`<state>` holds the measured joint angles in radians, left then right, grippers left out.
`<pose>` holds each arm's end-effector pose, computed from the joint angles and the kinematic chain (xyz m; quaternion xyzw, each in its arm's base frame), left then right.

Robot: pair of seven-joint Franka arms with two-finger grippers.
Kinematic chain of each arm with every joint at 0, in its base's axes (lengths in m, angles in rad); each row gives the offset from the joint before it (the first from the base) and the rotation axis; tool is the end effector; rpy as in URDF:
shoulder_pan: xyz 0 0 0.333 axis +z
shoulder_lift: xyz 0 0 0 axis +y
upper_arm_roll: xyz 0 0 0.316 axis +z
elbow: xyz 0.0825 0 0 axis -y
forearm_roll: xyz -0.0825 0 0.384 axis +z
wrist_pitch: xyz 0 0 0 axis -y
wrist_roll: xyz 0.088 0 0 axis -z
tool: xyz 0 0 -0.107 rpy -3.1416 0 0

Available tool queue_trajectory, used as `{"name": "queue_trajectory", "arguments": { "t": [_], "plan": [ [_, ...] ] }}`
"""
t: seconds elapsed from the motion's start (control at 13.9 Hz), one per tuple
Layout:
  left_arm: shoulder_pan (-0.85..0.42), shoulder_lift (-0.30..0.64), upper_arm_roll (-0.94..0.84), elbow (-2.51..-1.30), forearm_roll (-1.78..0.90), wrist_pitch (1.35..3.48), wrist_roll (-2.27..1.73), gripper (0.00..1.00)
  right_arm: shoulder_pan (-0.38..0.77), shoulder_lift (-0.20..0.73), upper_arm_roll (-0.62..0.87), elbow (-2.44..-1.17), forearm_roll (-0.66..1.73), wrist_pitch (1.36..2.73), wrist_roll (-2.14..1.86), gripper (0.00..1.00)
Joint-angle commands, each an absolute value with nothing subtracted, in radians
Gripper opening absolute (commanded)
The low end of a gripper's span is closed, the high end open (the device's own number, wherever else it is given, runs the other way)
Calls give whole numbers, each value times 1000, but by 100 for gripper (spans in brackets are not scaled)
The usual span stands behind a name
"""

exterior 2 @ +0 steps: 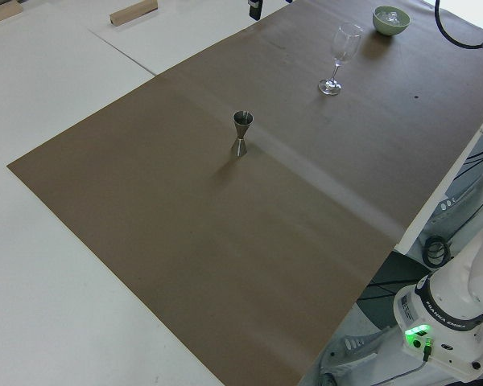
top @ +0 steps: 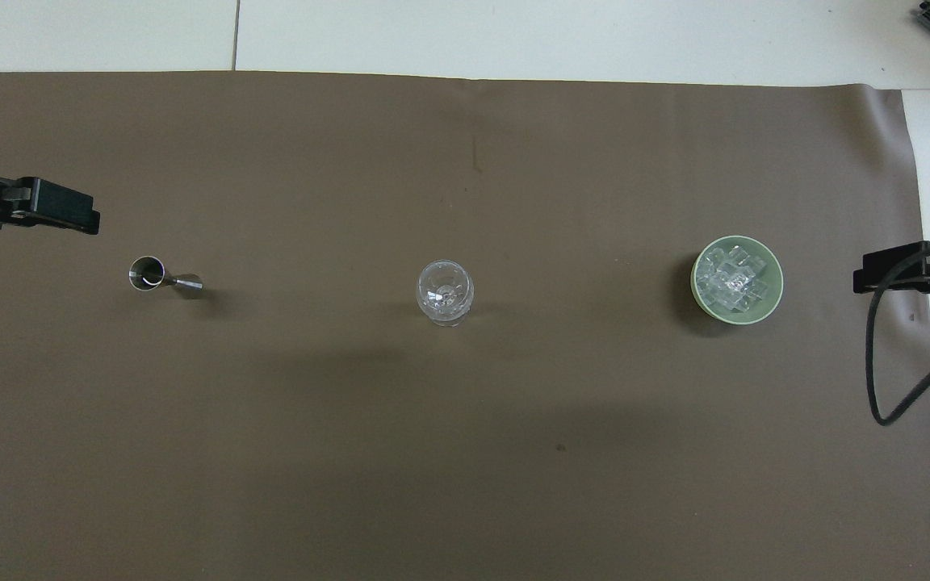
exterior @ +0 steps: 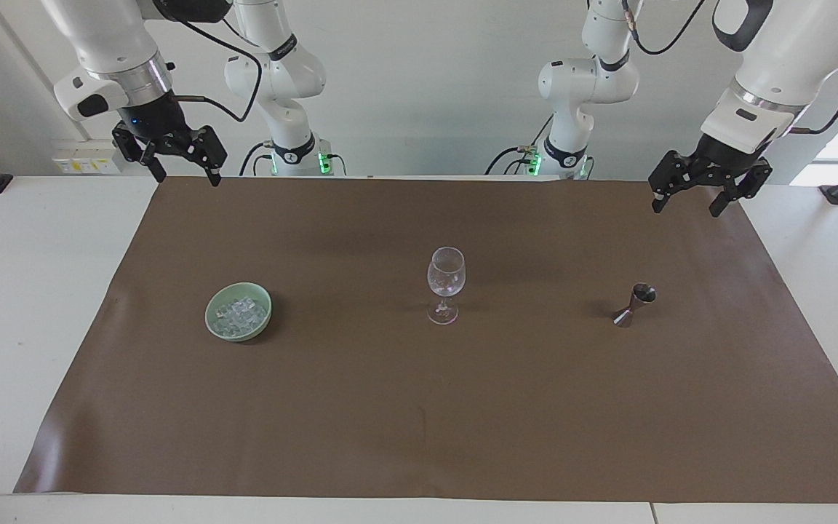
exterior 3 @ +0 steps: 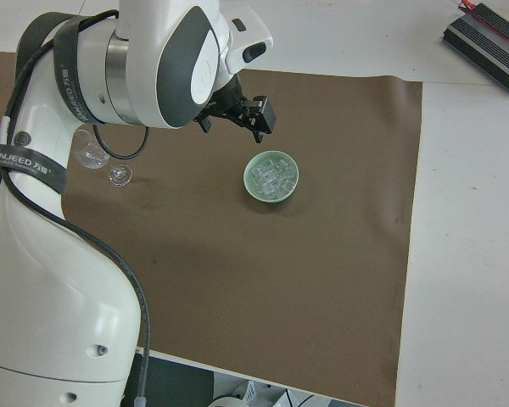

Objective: Pour wine and add ice with both arms
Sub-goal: 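Raise and open the left gripper, then lower it toward the silver jigger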

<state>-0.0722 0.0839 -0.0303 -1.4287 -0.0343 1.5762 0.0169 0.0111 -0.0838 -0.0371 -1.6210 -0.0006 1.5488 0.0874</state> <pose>0.5785 -0.0623 0.6446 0.9975 -0.0600 0.0310 0.0198 0.5258 -0.0146 0.6441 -0.9984 0.0566 -0.0057 0.0014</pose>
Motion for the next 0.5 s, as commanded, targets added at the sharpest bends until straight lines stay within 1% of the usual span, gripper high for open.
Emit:
{"name": "queue_trajectory", "arguments": {
  "t": [0.0,0.29,0.43],
  "plan": [
    [-69,198,-26,-1295,-43,1566,23,100,11,-100,-37,-1632,8,1537,67,100],
    [-71,316,-28,-1189,-43,1580,21,100,11,-100,-37,-1632,8,1537,67,100],
    [-69,360,-26,-1157,-43,1595,23,100,11,-100,-37,-1632,8,1537,67,100]
  ]
}}
